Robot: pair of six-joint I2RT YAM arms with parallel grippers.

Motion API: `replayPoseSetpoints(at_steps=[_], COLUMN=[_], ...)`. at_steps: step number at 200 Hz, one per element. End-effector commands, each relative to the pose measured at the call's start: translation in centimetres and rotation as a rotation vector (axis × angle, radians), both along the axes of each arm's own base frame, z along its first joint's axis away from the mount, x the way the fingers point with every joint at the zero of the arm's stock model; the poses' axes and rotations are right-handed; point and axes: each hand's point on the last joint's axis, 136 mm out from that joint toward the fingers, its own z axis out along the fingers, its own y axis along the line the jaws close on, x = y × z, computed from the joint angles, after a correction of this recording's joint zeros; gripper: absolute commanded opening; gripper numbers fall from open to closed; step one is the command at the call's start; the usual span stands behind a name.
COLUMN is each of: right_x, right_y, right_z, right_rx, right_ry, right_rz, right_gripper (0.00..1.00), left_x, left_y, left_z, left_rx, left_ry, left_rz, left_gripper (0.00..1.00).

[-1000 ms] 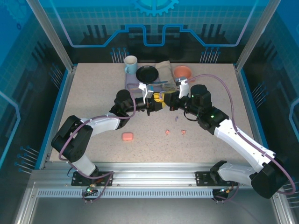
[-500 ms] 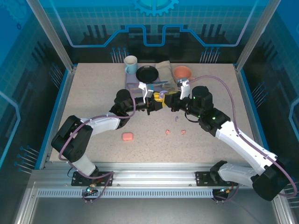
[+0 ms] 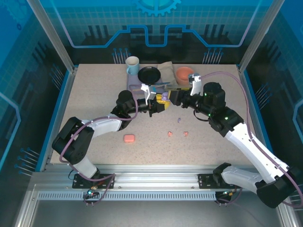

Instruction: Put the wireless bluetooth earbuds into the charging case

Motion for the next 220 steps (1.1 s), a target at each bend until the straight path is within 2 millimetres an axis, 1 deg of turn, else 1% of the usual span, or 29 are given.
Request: replayPoseSetpoints(at_steps=[1,11,16,20,35,43,58,72,90,112,127,156,171,220], right_x=[0.7,1.3,1.5,1.6,1.8,1.8,1.6,1.7,1.8,2.2,2.5,3.5,4.0,5.2], right_y=[-2.1,-3.8,-4.8,-5.5,-8.0,-8.8,-9.6,-9.6,-9.3,-8.6,-8.0,-7.1,-6.8,-5.7], right_z=[-1.6,-2.9,-3.9,-4.5,-8.4,-10.4,-14.1,-17.2,-20.3,-23.5,-25.2,-27.8,-28.6,-30.0], right_rx=[-0.031,-0.051,-0.069,-0.082,-0.147,-0.180,-0.245,-0.282,-0.331,-0.428,-0.477,-0.528,-0.534,-0.570], right_ry=[0.132,0.204,0.252,0.284,0.452,0.518,0.620,0.701,0.774,0.836,0.869,0.901,0.911,0.924], right_rz=[-0.098,-0.169,-0.211,-0.242,-0.339,-0.367,-0.408,-0.426,-0.449,-0.462,-0.459,-0.448,-0.449,-0.444], right_gripper=[0.62,0.63,0.63,0.66,0.67,0.67,0.69,0.69,0.69,0.68,0.65,0.53,0.48,0.46], left_x=[-1.1,-1.4,-1.6,-1.7,-2.2,-2.4,-2.8,-3.1,-3.4,-3.6,-3.6,-3.6,-3.6,-3.4], left_y=[0.1,0.3,0.4,0.5,1.1,1.3,1.7,2.1,2.5,3.1,3.6,4.2,4.4,4.8], left_z=[1.7,1.6,1.5,1.6,1.3,1.1,0.9,0.4,0.4,0.1,0.0,-0.1,-0.3,-0.7], left_rx=[0.003,0.015,0.021,0.026,0.046,0.055,0.066,0.078,0.079,0.083,0.081,0.075,0.075,0.073], left_ry=[-0.077,-0.081,-0.085,-0.091,-0.099,-0.103,-0.109,-0.106,-0.113,-0.115,-0.118,-0.115,-0.112,-0.105], left_rz=[-0.022,-0.018,-0.013,-0.010,0.005,0.014,0.029,0.040,0.056,0.076,0.091,0.112,0.116,0.125], left_gripper=[0.00,0.00,0.00,0.00,0.00,0.00,0.00,0.00,0.00,0.00,0.00,0.00,0.00,0.00])
